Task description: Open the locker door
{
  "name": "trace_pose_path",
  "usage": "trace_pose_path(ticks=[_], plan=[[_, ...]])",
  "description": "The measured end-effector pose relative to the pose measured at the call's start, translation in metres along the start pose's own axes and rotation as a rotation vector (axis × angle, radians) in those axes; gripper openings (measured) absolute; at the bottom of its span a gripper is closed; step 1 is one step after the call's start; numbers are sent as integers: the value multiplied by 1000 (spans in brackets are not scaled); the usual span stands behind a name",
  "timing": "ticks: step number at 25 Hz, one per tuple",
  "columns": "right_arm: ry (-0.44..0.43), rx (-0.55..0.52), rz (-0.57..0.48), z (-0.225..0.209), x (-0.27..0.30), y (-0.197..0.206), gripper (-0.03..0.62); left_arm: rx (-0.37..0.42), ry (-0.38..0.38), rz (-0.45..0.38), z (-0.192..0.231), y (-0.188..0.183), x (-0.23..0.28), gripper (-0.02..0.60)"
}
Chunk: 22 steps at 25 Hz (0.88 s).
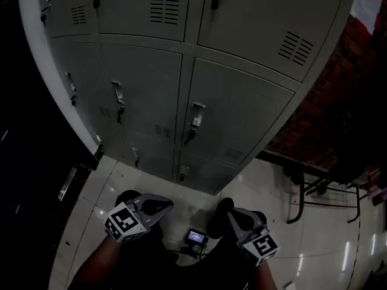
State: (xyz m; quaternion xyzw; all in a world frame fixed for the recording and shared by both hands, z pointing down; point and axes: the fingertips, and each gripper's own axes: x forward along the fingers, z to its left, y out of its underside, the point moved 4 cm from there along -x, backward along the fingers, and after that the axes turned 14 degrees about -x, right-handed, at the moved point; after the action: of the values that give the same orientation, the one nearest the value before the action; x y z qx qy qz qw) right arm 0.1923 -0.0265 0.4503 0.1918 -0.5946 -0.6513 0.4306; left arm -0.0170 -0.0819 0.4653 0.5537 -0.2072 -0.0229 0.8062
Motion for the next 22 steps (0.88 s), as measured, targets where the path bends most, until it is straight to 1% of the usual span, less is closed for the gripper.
trace_pose_path(ticks=[10, 16, 19, 22], plan=[[-7, -5, 3, 1, 9, -1, 2, -2, 4, -16, 1, -2, -2, 11], [-20, -23, -30, 1, 31, -14, 2, -10, 16, -36, 0, -4, -4, 11], [-33, -72, -12, 0, 50, -22, 2, -12, 13, -48, 1, -5, -6, 11], [-25, -159, 36, -6, 74, -28, 3, -13, 16, -52, 1, -6, -6, 11]])
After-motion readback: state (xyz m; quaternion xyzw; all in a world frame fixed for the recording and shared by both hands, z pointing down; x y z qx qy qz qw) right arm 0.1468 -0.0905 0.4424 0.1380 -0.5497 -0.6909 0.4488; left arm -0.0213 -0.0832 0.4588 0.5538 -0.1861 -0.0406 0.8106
